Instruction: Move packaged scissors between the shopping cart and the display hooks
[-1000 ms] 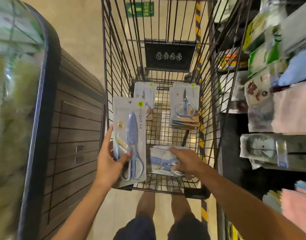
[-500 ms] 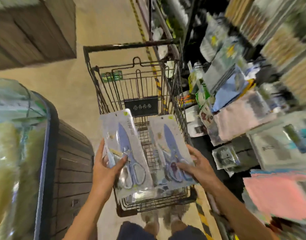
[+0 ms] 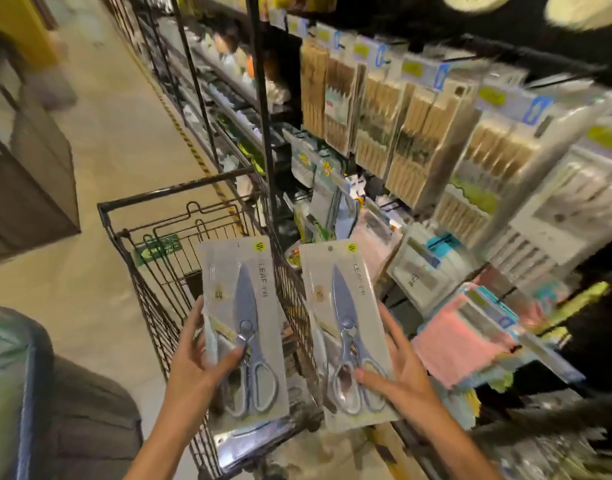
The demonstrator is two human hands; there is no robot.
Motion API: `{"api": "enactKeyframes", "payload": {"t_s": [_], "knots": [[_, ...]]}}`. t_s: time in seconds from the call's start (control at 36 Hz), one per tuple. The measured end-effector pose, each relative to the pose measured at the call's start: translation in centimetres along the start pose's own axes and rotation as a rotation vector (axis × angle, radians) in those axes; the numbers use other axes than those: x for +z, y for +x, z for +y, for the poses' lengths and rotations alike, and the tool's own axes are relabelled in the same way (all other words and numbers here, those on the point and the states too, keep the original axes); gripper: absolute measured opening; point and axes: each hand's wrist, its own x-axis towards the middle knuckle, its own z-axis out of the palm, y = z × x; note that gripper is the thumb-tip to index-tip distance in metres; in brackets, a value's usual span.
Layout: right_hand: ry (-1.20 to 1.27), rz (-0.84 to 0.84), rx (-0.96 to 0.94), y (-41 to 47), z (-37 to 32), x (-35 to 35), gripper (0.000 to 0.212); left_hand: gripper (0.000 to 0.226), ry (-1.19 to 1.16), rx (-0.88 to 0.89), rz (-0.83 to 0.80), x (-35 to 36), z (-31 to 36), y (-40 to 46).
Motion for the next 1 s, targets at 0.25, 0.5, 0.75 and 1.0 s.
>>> {"api": "enactKeyframes", "payload": {"t_s": [0.25,0.5,0.75,1.0], "knots": [[0.029,0.239,-0.102,-10.1,-1.3,-7.0,0.098,0.095,0.030,0.054,-0.158,9.3,3.2,-7.9],[0.106,0.539,-0.166,-21.7,-2.8,-11.4,0.094,0.093,0.032,0.111,-0.363,16.5,5.5,-14.8],[-0.030,0.880,-0.201,-31.2,-4.9,-13.5,0.092,0.092,-0.031,0.230,-0.636,22.7,7.1,-17.9],[-0.180,1.123,-0.211,-40.9,-7.5,-12.7,0.088,0.093,-0.122,0.253,-0.896,26.9,9.2,-22.8]]}}
